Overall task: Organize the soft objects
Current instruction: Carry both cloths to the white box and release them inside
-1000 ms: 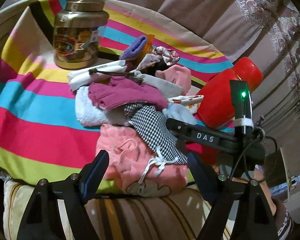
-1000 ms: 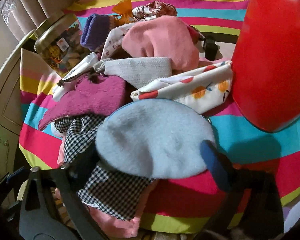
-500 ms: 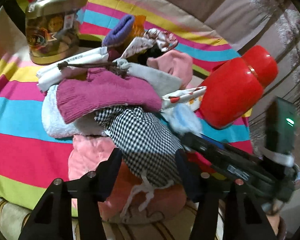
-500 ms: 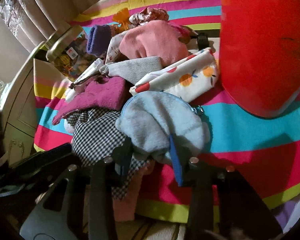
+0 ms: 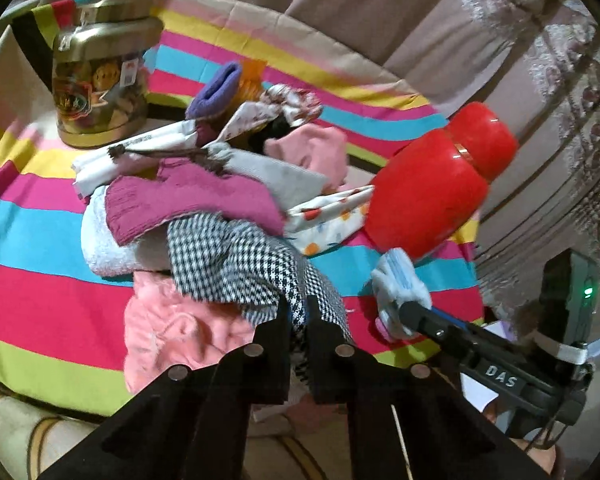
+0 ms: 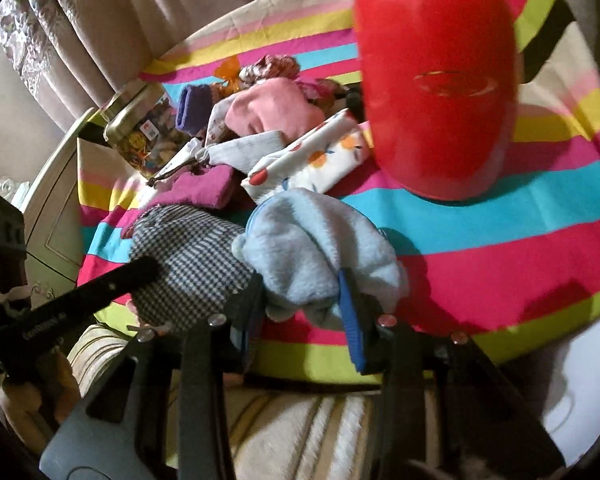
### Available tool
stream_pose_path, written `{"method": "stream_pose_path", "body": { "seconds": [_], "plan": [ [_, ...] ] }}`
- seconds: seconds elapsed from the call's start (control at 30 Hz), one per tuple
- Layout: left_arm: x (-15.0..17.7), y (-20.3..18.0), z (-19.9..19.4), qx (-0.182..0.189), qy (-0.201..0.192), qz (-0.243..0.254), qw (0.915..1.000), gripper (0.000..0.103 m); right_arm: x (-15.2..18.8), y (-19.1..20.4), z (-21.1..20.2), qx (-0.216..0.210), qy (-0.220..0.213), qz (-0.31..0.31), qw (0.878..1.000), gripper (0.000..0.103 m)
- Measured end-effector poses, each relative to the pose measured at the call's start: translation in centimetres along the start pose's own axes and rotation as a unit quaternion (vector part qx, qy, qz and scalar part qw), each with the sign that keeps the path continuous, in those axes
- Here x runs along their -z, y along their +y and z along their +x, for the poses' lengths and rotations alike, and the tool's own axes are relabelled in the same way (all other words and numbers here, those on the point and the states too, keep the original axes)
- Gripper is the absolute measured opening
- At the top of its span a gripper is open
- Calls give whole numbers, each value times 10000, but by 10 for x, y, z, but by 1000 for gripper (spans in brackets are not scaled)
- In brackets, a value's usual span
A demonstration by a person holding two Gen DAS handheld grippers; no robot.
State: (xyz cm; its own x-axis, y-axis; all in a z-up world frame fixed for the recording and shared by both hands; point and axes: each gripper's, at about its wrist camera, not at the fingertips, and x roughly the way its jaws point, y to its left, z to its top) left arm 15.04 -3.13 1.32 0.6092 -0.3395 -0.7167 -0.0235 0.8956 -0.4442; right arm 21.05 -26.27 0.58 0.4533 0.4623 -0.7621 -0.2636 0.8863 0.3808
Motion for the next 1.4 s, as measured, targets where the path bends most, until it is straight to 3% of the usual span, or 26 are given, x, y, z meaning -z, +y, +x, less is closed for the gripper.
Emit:
{"method": "stream_pose_path", "body": {
  "seconds": [0.27,0.63,0.93,1.17,1.2,1.27,1.3,1.4],
  "plan": [
    [3,-40,-20,288,-341,332,9985,6,23,-18,-38,226,-262,74,9994,40],
    [24,-120,-9,897,-83,868,9921,6,59,-70,-106,1036,-548,267,9927,40],
    [57,-200,10,1412,354,1451,9787,6,85,-135,-153,1938,-624,710,9765,40],
    [89,-258,29,1737,825,1974,9613,8,102,-171,-182,2441,-694,1091,9611,44],
    [93,-264,30,1770,884,2020,9592,9,103,-174,-184,2488,-704,1114,9596,46],
    [102,-276,35,1844,1055,2147,9533,12,106,-179,-190,2604,-727,1171,9556,66],
    [106,-280,36,1841,1095,2227,9511,13,108,-182,-194,2649,-768,1196,9537,71],
    [113,-285,36,1801,1175,2394,9468,38,111,-187,-201,2669,-852,1247,9518,78]
  ]
}}
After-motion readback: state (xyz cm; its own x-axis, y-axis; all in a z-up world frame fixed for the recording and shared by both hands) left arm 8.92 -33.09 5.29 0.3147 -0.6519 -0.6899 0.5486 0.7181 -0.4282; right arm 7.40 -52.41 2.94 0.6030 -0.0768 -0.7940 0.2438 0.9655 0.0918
